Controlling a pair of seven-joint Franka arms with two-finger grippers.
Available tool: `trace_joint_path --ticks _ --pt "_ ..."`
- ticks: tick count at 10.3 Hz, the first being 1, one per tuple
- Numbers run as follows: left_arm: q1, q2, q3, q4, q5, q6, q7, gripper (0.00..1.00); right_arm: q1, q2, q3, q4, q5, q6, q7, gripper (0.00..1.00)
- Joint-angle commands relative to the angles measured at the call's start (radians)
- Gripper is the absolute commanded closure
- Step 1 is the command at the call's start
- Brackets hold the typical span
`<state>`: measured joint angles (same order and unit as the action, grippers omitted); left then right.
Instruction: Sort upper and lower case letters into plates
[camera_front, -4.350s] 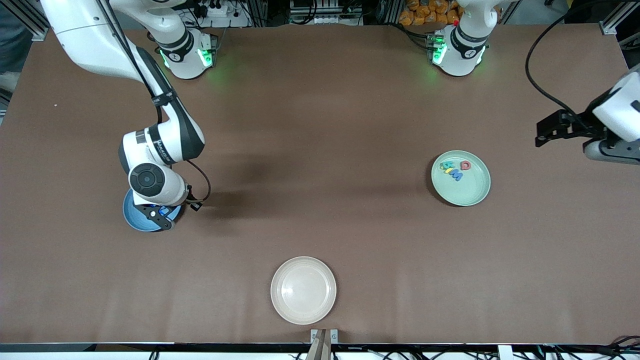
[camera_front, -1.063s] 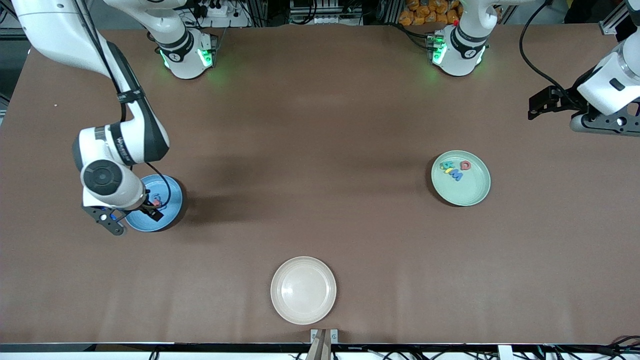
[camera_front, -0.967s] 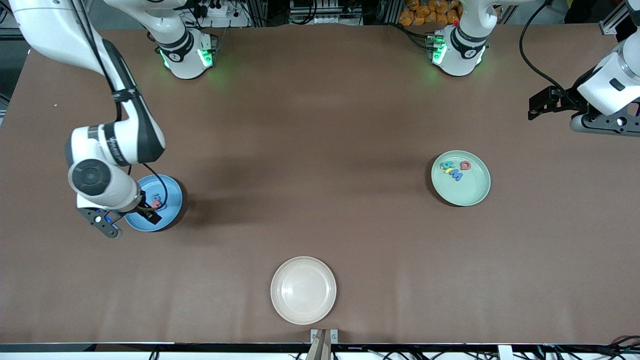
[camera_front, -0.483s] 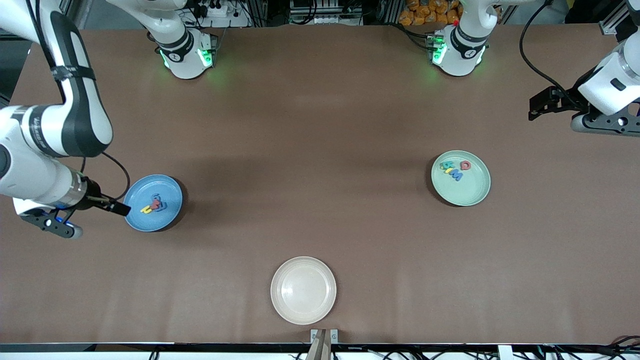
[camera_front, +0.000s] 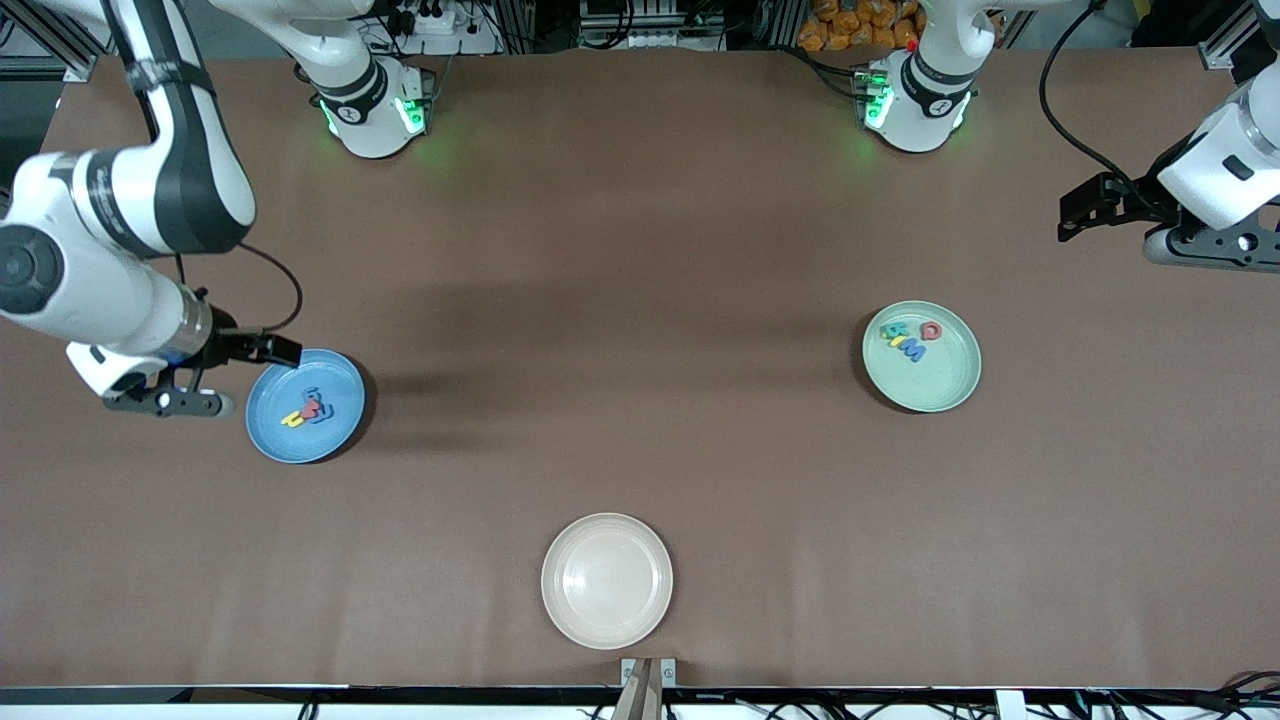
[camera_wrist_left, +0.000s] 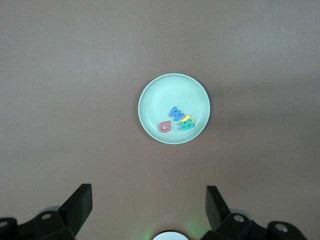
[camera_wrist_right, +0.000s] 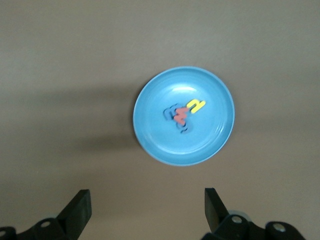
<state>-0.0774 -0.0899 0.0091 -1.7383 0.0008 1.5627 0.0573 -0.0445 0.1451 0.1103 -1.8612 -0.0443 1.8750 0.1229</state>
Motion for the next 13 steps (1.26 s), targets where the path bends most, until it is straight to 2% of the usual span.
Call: trace_joint_path --ticks 1,3,4,9,13 --pt "-0.002 -0.005 0.003 0.008 -0.008 0.005 0.009 0.0 -0.008 -0.125 0.005 -0.114 0.034 0.016 -0.077 0.0" --pt "-0.001 0.001 0.003 0.016 -0.008 0.003 0.009 0.0 -0.029 -0.173 -0.003 -0.093 0.034 0.012 -0.152 0.0" --pt "-0.001 0.002 0.003 0.017 -0.008 0.005 0.007 0.0 -0.04 -0.171 -0.004 -0.034 0.034 0.0 -0.152 0.0" --pt "-0.001 0.005 0.003 0.026 -0.008 0.003 0.009 0.0 -0.052 -0.139 -0.034 0.311 0.055 -0.236 -0.146 0.0" --pt "-0.002 0.005 0.003 0.031 -0.008 0.005 0.007 0.0 -0.055 -0.136 -0.032 0.359 0.084 -0.27 -0.144 0.0"
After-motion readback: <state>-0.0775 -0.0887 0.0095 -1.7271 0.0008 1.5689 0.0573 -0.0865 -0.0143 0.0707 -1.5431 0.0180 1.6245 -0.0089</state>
